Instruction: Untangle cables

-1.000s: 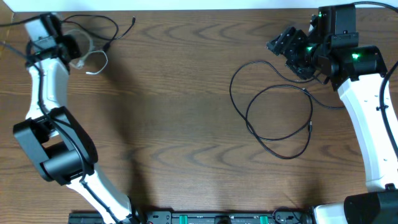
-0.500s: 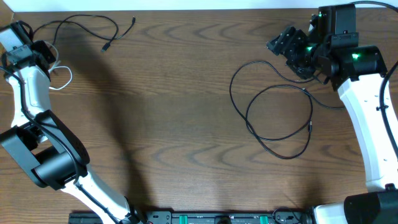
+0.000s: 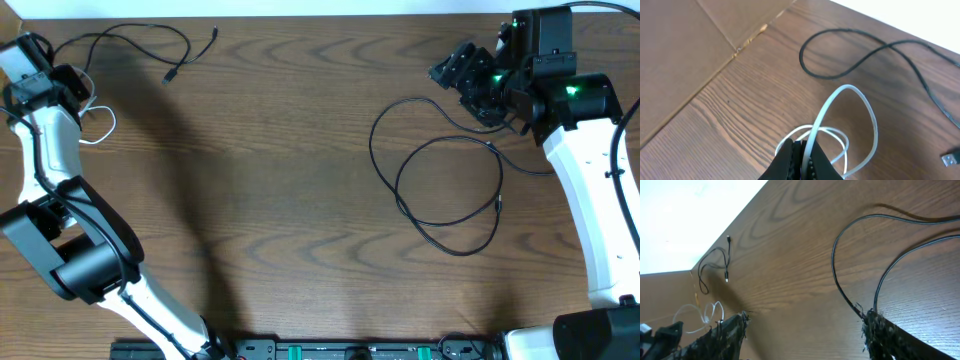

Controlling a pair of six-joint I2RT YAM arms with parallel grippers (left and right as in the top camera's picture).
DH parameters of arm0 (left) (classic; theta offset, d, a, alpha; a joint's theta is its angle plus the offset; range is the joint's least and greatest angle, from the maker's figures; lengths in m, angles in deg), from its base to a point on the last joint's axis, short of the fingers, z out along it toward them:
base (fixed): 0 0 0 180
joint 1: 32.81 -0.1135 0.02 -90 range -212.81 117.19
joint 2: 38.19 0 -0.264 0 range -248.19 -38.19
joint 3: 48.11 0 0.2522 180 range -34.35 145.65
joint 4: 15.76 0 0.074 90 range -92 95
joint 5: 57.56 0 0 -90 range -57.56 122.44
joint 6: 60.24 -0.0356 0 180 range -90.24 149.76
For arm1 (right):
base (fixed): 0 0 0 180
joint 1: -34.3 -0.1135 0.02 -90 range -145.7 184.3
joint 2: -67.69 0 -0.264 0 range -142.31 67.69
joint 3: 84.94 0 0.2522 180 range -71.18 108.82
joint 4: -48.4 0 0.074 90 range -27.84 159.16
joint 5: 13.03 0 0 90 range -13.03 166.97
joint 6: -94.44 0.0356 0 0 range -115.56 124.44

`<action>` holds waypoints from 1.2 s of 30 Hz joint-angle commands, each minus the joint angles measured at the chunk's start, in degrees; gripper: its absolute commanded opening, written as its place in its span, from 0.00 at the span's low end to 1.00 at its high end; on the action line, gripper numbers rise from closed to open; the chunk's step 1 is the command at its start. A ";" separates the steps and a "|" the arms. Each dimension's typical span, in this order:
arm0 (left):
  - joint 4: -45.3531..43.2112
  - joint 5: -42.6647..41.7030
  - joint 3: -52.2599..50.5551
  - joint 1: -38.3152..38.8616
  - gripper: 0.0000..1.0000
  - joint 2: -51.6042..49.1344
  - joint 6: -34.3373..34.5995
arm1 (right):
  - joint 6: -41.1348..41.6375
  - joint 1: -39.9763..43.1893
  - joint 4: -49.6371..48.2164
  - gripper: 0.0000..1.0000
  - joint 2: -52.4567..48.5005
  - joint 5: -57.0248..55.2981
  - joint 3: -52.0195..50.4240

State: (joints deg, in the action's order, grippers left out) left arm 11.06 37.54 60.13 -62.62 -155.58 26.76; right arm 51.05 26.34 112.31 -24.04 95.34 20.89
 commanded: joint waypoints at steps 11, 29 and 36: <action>6.95 -6.29 1.40 -0.02 0.84 -2.73 0.39 | -1.09 -0.39 0.46 0.75 0.42 -0.44 0.04; 7.96 -16.20 1.40 0.04 0.84 16.85 14.91 | -5.22 -0.39 2.19 0.97 0.42 -0.46 0.04; 12.48 -38.80 1.38 1.31 0.85 25.07 19.45 | -5.60 -0.39 3.10 0.99 0.42 -0.50 0.04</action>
State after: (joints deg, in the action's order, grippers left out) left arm 22.10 11.23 60.68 -62.27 -130.79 42.97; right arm 46.86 26.34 114.89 -24.04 95.17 20.89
